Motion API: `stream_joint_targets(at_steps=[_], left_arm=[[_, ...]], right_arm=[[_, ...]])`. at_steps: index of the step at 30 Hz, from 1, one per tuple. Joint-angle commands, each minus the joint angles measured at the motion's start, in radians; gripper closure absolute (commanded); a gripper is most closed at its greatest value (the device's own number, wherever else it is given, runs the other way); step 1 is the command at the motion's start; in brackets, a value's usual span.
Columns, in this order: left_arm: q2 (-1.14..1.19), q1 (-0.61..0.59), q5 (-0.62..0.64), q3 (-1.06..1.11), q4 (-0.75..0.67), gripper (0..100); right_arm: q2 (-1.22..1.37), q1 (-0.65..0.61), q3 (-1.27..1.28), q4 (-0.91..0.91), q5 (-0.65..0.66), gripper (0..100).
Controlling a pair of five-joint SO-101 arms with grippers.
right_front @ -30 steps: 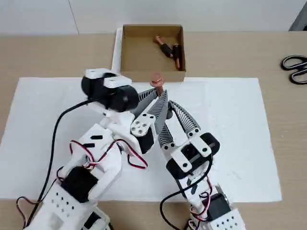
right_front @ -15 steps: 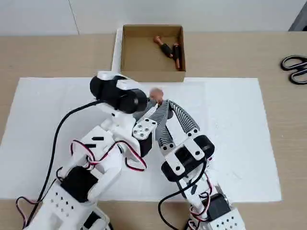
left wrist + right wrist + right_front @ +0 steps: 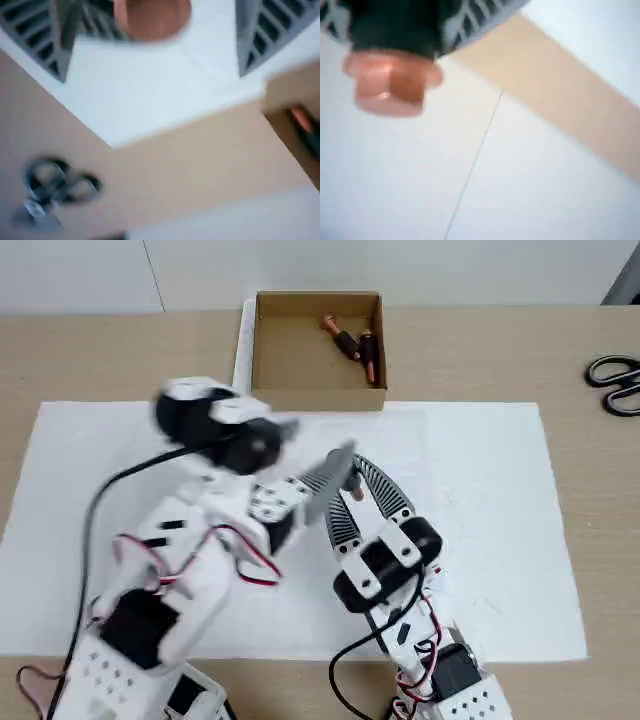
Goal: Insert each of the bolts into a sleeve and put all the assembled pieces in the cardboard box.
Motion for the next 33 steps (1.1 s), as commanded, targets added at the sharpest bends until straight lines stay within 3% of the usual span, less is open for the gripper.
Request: stream_joint_targets(at_steps=[1,4,11,16,23,29,33], left_arm=[[-0.064,-0.095,-0.026,-0.067,0.002,79],[-0.157,-0.18,-0.028,-0.048,0.002,81],[-0.413,-0.322,-0.028,0.222,-0.098,100],[-0.546,-0.33,-0.028,0.429,-0.172,99],[-0.643,-0.342,-0.028,0.598,-0.316,99],[-0.695,-0.52,-0.026,0.682,-0.37,99],[-0.73,-0.578,-0.026,0.682,-0.37,99]], right_arm=[[-0.01,0.05,0.005,0.044,-0.018,99.4],[-0.01,0.127,0.005,0.062,-0.081,99.4],[-0.008,0.219,-0.16,0.326,-0.167,99.5],[0.107,0.265,-0.341,0.424,-0.169,99.5],[0.665,0.352,-0.649,0.252,-0.173,99.5],[1.262,0.348,-0.997,0.096,-0.173,99.5],[1.644,0.344,-1.281,0.019,-0.173,99.5]])
